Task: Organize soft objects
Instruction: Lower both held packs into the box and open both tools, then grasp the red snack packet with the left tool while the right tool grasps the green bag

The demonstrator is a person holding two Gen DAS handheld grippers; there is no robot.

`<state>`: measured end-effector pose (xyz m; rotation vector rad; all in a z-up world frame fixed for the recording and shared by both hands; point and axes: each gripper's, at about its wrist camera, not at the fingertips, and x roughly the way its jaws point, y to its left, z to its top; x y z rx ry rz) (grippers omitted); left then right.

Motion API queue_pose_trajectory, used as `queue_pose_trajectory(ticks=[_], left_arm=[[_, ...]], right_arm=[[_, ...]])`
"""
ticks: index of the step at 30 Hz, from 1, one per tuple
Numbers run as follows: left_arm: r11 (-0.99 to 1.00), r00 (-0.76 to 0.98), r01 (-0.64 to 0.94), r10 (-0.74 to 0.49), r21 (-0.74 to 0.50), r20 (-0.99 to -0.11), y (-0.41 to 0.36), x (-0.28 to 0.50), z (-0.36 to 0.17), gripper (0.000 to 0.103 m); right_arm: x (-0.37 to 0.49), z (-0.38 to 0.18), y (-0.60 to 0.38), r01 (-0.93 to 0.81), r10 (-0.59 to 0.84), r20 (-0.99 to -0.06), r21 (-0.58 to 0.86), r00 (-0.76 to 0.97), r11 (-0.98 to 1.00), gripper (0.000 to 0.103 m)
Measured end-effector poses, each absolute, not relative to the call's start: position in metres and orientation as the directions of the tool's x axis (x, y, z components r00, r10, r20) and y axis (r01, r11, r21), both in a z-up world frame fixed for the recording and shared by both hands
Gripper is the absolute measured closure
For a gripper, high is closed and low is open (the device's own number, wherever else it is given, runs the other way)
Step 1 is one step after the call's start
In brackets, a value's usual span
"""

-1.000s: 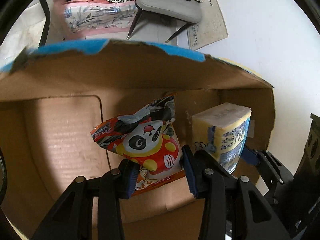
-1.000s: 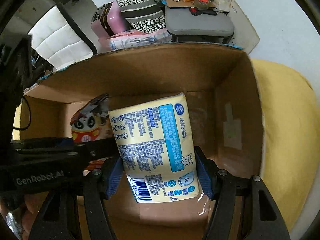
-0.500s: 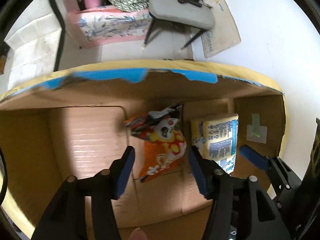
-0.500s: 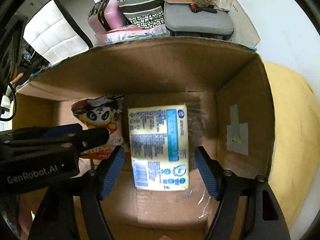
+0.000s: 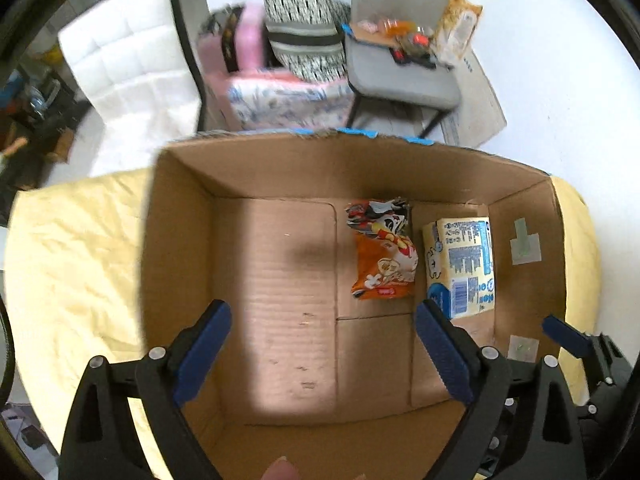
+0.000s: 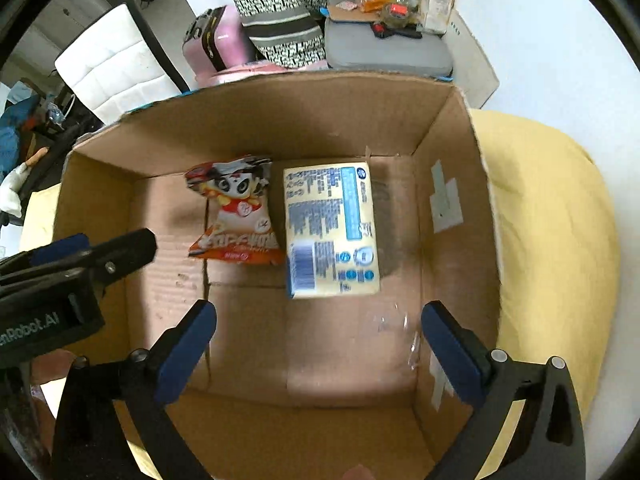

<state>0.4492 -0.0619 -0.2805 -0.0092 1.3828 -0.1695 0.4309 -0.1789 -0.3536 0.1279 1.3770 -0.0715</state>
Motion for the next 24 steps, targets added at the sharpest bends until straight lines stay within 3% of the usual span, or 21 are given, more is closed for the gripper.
queue_pose_trajectory(ticks=[12,24], left_arm=[[0.994,0.339,0.091,-0.088,-0.061,-0.937,-0.049,0.379,-0.218,0.009],[0.998,0.389,0.055,-0.046,-0.027,-0.92,-0.05,0.308,-0.176,0.009]], right_arm=[[0.365,-0.284,-0.164,0.116,-0.034,-0.947,0.003,0.319,0.993,0.0],[0.295,-0.239,-0.185,0.122,0.008,-0.922,0.06,0.388,0.991,0.0]])
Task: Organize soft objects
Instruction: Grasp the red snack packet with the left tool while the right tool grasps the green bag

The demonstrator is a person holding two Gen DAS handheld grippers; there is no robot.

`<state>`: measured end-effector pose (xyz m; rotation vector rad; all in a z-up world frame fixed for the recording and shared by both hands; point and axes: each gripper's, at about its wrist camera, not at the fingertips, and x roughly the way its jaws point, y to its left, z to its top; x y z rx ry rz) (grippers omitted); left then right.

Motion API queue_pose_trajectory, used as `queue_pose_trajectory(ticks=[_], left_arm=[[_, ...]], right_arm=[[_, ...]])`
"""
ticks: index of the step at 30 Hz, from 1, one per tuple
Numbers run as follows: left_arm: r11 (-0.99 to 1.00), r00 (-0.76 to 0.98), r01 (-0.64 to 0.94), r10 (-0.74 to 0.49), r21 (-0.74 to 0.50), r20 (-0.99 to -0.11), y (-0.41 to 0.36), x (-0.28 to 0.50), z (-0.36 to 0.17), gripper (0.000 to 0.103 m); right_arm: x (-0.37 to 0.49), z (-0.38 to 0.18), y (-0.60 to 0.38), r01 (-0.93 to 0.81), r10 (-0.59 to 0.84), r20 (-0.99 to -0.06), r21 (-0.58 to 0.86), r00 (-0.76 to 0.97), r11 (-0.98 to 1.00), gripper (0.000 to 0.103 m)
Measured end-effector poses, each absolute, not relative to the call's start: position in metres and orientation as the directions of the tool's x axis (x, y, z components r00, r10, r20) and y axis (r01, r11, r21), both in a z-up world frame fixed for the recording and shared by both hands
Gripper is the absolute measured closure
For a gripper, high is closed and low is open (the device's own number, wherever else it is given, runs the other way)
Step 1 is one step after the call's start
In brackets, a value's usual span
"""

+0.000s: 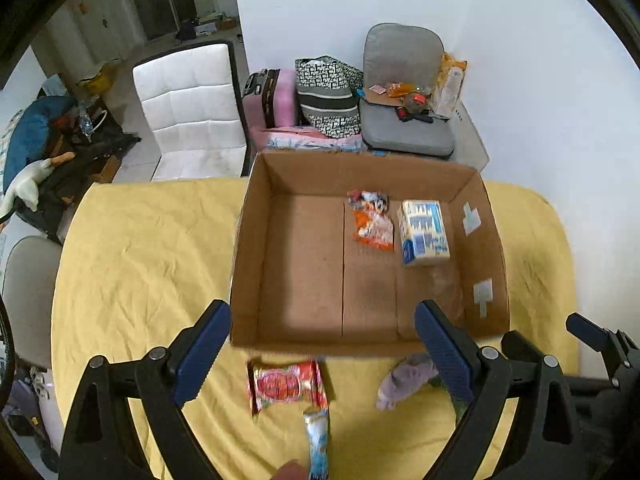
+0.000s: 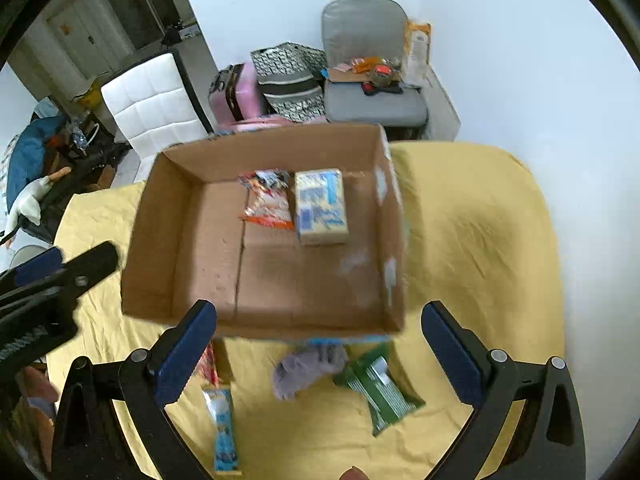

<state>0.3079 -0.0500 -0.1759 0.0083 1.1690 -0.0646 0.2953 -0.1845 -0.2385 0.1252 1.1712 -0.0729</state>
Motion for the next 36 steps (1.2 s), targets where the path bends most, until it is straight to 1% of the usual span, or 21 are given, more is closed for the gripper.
queue_pose_trajectory(ticks=[3,6,10,13,18,20,22,23,24,25,26,29,31,33,34,36], left_arm=[[1.0,0.356,0.024,-0.021,-0.014,-0.934,-0.047,0.289,-0.193,0.009],[0.999,0.266,-0.027,-0.021,-0.03,-0.964,-0.038,0.275,-0.229,0.009],[0.994,0.169,-0.1,-0.016,-0.033,-0.986,-0.029,0.257,-0.278,0.009],[0.991,0.117,-0.135,0.006,-0.01,-0.993,-0.023,0.248,-0.308,0.009],[0.978,0.042,-0.209,-0.01,-0.018,-0.999,0.001,0.242,-0.342,0.009],[0.975,0.031,-0.22,-0.021,-0.027,-0.999,0.008,0.244,-0.348,0.009],[0.974,0.023,-0.226,-0.029,-0.034,-0.999,0.014,0.249,-0.353,0.009],[0.974,0.016,-0.223,-0.032,-0.035,-0.999,0.016,0.252,-0.357,0.009],[0.976,0.008,-0.217,-0.033,-0.034,-0.999,0.017,0.256,-0.36,0.009],[0.978,-0.001,-0.206,-0.033,-0.032,-0.999,0.017,0.26,-0.363,0.009],[0.982,-0.007,-0.19,-0.027,-0.025,-1.0,0.016,0.263,-0.366,0.009],[0.992,-0.004,-0.123,0.014,0.014,-1.0,0.011,0.272,-0.371,0.009],[0.998,0.0,-0.048,0.027,0.027,-1.0,0.004,0.279,-0.375,0.009],[0.997,-0.015,0.03,0.071,0.071,-0.997,-0.004,0.284,-0.382,0.009],[0.995,-0.022,0.079,0.064,0.062,-0.998,-0.009,0.286,-0.386,0.009],[0.986,-0.029,0.142,0.097,0.091,-0.995,-0.018,0.289,-0.395,0.009]], right_arm=[[0.278,-0.256,-0.2,0.14,0.0,-0.94,0.051,0.34,0.989,0.0],[0.266,-0.291,-0.217,0.149,-0.015,-0.965,0.024,0.261,0.989,0.0],[0.257,-0.358,-0.236,0.155,-0.048,-0.987,-0.024,0.152,0.988,0.0],[0.255,-0.397,-0.244,0.163,-0.027,-0.995,-0.011,0.095,0.986,0.0],[0.254,-0.453,-0.249,0.15,-0.001,-1.0,0.0,0.007,0.989,0.0],[0.252,-0.462,-0.248,0.143,0.004,-1.0,0.002,-0.011,0.99,0.007],[0.248,-0.47,-0.244,0.124,-0.01,-0.999,-0.015,-0.042,0.992,0.043],[0.246,-0.472,-0.241,0.116,-0.02,-0.998,-0.027,-0.059,0.993,0.047],[0.244,-0.474,-0.238,0.109,-0.019,-0.997,-0.027,-0.074,0.994,0.049],[0.242,-0.474,-0.235,0.104,-0.007,-0.997,-0.015,-0.078,0.994,0.054],[0.239,-0.474,-0.231,0.099,0.018,-0.996,0.009,-0.086,0.995,0.055],[0.23,-0.472,-0.22,0.065,0.039,-0.994,0.032,-0.103,0.997,0.055],[0.227,-0.472,-0.215,0.045,0.042,-0.993,0.038,-0.106,0.998,0.055],[0.227,-0.472,-0.214,0.033,0.029,-0.994,0.026,-0.101,0.999,0.055],[0.227,-0.471,-0.211,0.031,0.026,-0.995,0.023,-0.101,0.999,0.055],[0.228,-0.472,-0.21,0.022,0.027,-0.995,0.025,-0.091,0.999,0.055]])
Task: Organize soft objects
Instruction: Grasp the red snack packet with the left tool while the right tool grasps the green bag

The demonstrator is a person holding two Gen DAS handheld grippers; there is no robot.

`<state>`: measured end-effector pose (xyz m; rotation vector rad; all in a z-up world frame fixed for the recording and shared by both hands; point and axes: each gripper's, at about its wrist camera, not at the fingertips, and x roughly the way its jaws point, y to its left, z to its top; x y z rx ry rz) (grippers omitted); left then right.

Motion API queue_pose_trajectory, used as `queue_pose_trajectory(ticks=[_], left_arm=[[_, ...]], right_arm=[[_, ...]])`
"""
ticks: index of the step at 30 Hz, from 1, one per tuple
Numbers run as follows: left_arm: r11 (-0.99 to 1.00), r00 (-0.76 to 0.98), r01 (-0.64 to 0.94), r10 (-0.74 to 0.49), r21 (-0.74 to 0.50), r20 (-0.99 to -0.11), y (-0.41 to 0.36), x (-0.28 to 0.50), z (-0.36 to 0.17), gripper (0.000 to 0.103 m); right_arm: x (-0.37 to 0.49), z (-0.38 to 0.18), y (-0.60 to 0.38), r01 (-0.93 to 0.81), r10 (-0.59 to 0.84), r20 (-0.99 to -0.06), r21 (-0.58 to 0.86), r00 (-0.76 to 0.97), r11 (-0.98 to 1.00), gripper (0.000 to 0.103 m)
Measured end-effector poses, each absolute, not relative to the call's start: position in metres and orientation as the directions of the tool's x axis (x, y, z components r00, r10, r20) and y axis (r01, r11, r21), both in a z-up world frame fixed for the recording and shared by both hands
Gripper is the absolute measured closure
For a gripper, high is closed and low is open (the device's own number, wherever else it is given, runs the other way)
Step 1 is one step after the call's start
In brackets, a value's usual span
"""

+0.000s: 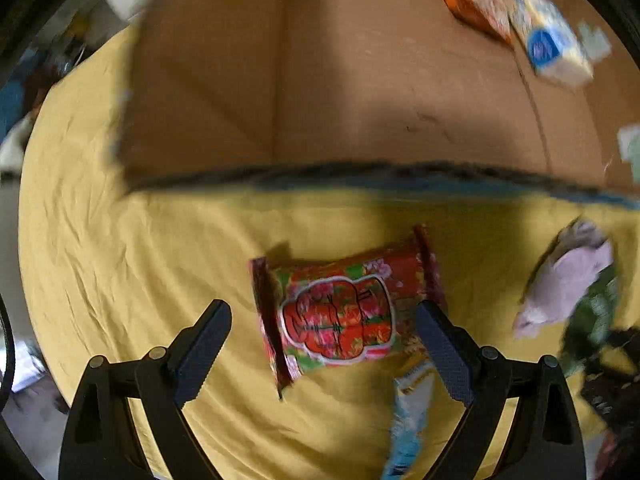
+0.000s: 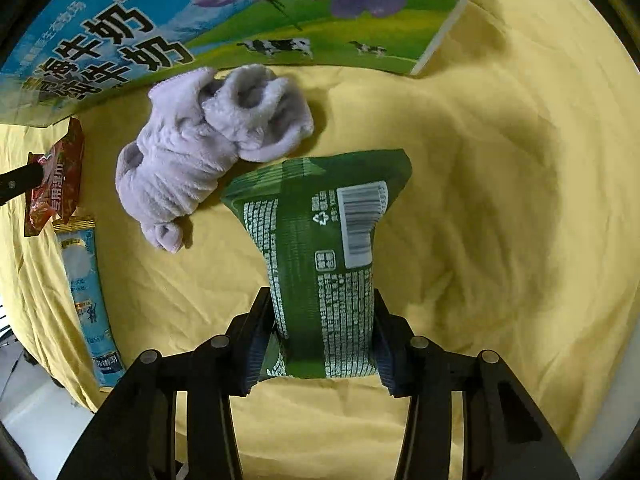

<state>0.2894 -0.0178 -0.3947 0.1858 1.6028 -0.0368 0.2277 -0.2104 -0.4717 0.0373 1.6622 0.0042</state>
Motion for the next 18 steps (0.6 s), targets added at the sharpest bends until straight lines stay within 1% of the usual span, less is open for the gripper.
queue_pose_trajectory(ticks=[5,11,13,15,18], left_arm=[[0.93,-0.027,0.36,0.091,0.076,-0.995,-0.045,0.289,-0.407,0.009],[0.877,-0.063,0.479,0.07,0.031,-0.996,-0.053,0.287,-0.407,0.009],[0.881,-0.082,0.472,0.059,0.013,-0.995,-0.05,0.286,-0.408,0.009],[0.9,-0.107,0.436,0.05,-0.001,-0.993,-0.046,0.288,-0.41,0.006],[0.957,-0.17,0.286,-0.004,-0.054,-0.985,-0.034,0.291,-0.417,0.006]], right_arm=[[0.23,-0.471,-0.207,0.022,0.018,-0.995,0.016,-0.095,1.0,0.054],[0.231,-0.475,-0.205,0.003,0.002,-0.995,0.002,-0.101,1.0,0.054],[0.232,-0.477,-0.194,-0.002,-0.004,-0.995,-0.004,-0.101,1.0,0.054],[0.231,-0.477,-0.191,-0.008,-0.008,-0.995,-0.007,-0.102,1.0,0.054],[0.229,-0.476,-0.186,0.0,-0.016,-0.994,-0.016,-0.109,1.0,0.054]])
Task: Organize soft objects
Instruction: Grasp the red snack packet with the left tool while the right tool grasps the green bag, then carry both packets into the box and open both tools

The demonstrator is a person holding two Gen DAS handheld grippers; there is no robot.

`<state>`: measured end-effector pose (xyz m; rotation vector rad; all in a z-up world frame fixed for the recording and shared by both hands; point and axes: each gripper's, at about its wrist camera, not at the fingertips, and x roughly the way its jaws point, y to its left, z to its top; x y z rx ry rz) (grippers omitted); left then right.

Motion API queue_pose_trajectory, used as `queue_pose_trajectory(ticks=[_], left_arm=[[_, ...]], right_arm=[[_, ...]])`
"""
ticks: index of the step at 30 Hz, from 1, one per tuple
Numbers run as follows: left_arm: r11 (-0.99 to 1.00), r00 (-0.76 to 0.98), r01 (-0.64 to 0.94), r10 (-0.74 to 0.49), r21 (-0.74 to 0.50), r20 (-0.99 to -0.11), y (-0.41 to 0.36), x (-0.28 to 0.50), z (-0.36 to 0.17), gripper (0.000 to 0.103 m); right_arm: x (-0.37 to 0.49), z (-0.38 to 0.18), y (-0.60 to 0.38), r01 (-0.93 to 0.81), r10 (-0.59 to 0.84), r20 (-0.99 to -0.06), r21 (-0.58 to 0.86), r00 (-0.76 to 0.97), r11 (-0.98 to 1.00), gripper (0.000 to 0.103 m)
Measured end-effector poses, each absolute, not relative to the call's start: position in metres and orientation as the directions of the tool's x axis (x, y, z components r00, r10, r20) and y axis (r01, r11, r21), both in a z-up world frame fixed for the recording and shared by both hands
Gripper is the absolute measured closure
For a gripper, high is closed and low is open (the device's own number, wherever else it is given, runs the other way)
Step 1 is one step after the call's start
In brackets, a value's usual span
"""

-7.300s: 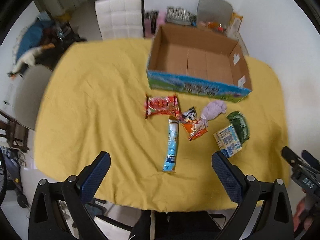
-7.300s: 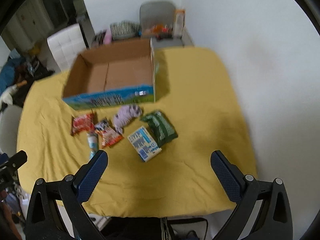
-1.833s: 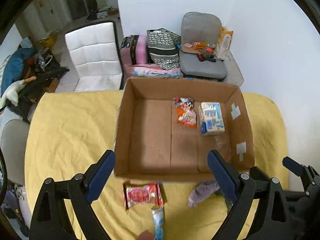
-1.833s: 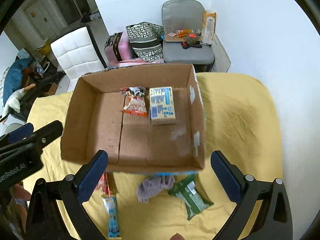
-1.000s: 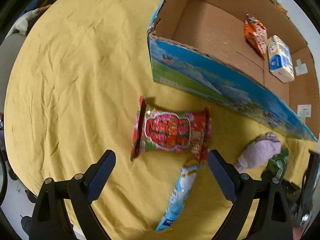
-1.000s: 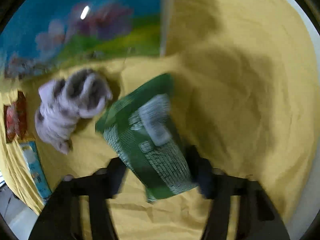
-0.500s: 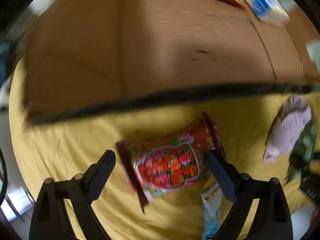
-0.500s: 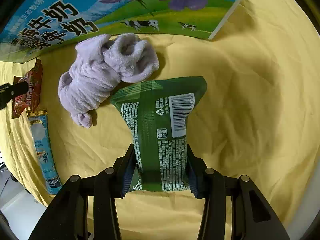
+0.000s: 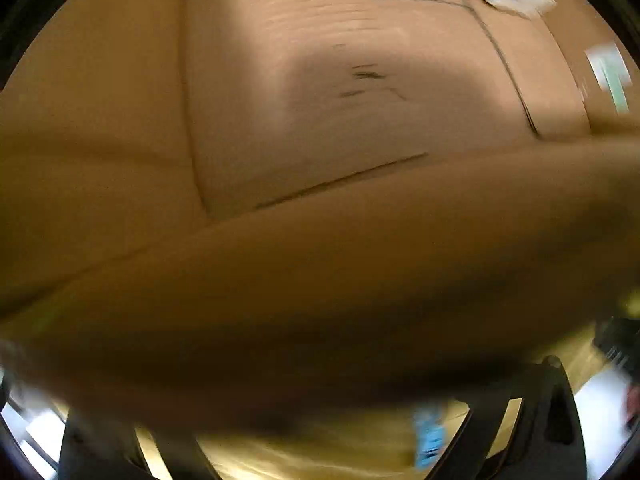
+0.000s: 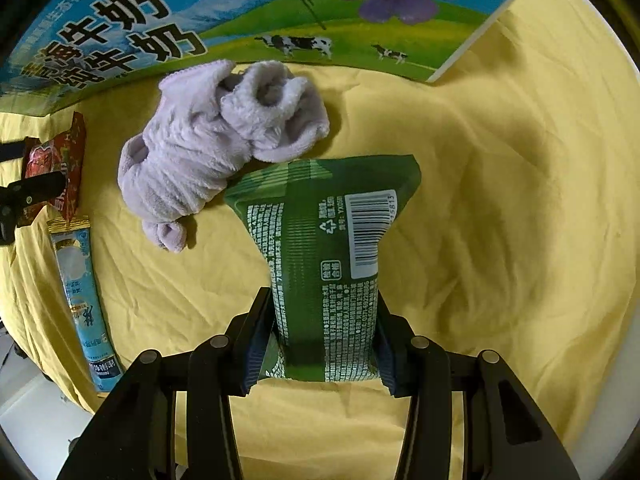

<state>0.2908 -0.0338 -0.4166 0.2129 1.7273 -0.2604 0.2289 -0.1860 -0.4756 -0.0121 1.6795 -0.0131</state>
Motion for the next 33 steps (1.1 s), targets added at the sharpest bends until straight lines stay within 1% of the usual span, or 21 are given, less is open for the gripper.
queue_pose_trajectory(ticks=[2,7,10,13,14,17,19,24,29,33], left_arm=[[0.975,-0.187,0.205,-0.046,-0.084,-0.981,-0.028,0.288,-0.42,0.006],[0.984,-0.153,0.165,-0.047,-0.072,-0.987,-0.031,0.278,-0.426,0.006],[0.99,-0.132,0.121,-0.049,-0.065,-0.99,-0.035,0.28,-0.424,0.008],[0.994,-0.096,0.095,-0.044,-0.054,-0.994,-0.028,0.268,-0.425,0.017],[0.995,-0.087,0.09,-0.045,-0.052,-0.995,-0.028,0.262,-0.422,0.018],[0.996,-0.071,0.081,-0.026,-0.032,-0.997,-0.021,0.252,-0.416,0.019],[0.997,-0.059,0.074,-0.022,-0.026,-0.998,-0.021,0.234,-0.409,0.019],[0.999,-0.047,0.026,-0.018,-0.019,-0.999,-0.011,0.231,-0.41,0.019],[0.999,-0.034,-0.029,-0.027,-0.026,-0.999,0.008,0.234,-0.406,0.02],[0.999,0.003,-0.03,-0.041,-0.041,-0.999,-0.009,0.238,-0.395,0.021]], right_arm=[[0.227,-0.474,-0.184,0.008,-0.015,-0.994,-0.016,-0.108,1.0,0.054],[0.228,-0.474,-0.187,0.015,-0.008,-0.993,-0.01,-0.114,1.0,0.054],[0.23,-0.475,-0.192,0.021,-0.011,-0.993,-0.014,-0.119,1.0,0.054],[0.231,-0.479,-0.195,0.035,-0.019,-0.992,-0.023,-0.124,0.999,0.054],[0.23,-0.48,-0.196,0.042,-0.019,-0.992,-0.025,-0.127,0.999,0.054],[0.23,-0.482,-0.198,0.067,-0.01,-0.992,-0.018,-0.124,0.998,0.055],[0.229,-0.483,-0.199,0.072,-0.005,-0.992,-0.015,-0.127,0.997,0.062],[0.217,-0.485,-0.2,0.082,0.039,-0.991,0.029,-0.124,0.996,0.064],[0.204,-0.481,-0.192,0.076,0.048,-0.994,0.041,-0.101,0.996,0.066],[0.201,-0.465,-0.186,0.056,0.071,-0.995,0.067,-0.076,0.996,0.067]])
